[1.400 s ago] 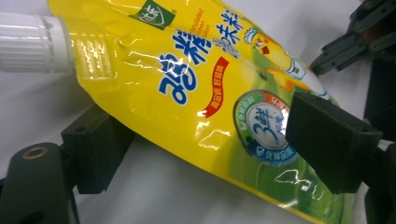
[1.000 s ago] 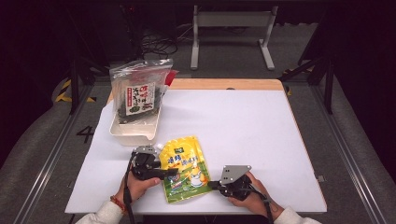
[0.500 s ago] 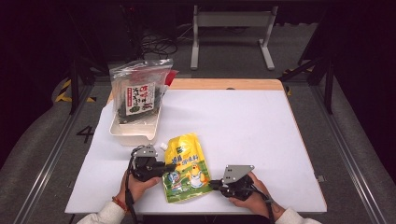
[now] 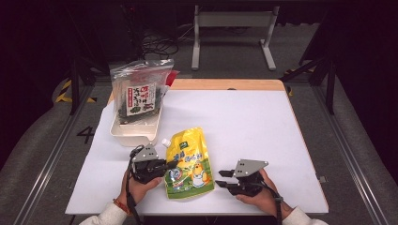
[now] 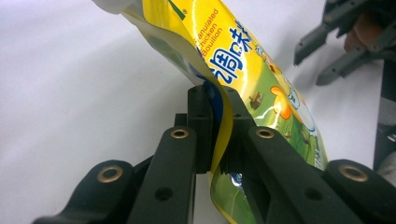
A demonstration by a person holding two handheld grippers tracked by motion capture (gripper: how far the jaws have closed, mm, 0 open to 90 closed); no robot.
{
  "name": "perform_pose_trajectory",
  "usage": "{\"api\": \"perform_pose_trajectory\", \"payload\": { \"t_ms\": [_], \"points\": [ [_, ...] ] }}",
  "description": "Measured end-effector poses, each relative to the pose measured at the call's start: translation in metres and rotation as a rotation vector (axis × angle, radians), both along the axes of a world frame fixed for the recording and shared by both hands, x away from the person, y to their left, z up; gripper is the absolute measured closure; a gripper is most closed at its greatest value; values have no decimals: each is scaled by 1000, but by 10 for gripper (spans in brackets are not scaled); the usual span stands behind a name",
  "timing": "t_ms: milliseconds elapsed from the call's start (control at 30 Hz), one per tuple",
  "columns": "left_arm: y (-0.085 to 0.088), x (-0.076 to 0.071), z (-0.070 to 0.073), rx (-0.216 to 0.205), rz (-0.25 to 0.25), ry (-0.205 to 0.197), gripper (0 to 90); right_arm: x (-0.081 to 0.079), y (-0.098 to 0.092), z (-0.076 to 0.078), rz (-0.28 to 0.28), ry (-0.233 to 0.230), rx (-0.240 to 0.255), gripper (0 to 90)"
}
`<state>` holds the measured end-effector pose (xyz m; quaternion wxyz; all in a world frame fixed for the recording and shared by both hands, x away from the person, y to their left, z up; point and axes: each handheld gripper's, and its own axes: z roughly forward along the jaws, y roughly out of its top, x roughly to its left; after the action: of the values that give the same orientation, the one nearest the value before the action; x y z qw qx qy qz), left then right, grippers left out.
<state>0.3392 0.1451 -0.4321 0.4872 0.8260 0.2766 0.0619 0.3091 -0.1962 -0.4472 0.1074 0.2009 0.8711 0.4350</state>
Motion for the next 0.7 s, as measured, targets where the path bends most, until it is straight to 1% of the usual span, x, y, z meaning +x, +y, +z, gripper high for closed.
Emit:
{"api": "perform_pose_trajectory", "payload": {
  "t_ms": [67,133,167,200,233,267,300,333,433,467,600,700],
  "points": [
    [-1,0,5,-1,-9,-23,854,2,-5,3,-15,-4,7,585],
    [-1,-2,12,-12,-18,-45,856,5,-12,6,-44,-13,19,555],
    [-1,-2,12,-12,-18,-45,856,5,-12,6,-44,-13,19,555],
    [0,-3,16,-30,-14,-54,856,6,-16,7,-58,-16,24,540],
    [1,-3,19,-39,-13,-68,857,8,-19,8,-74,-19,26,521],
    [2,-3,23,-41,-16,-83,860,9,-21,8,-84,-17,31,521],
    [2,-4,25,-44,-15,-89,863,9,-24,10,-94,-20,36,516],
    [3,-5,27,-36,-20,-105,864,10,-26,11,-101,-22,36,507],
    [2,-7,31,-31,-27,-131,865,10,-31,14,-114,-27,40,491],
    [1,-7,33,-27,-30,-145,865,11,-33,15,-117,-27,41,483],
    [0,-10,41,-32,-47,-184,872,10,-36,16,-122,-30,38,469],
    [-1,-10,44,-31,-61,-193,873,11,-39,15,-134,-26,36,447]
  ]
}}
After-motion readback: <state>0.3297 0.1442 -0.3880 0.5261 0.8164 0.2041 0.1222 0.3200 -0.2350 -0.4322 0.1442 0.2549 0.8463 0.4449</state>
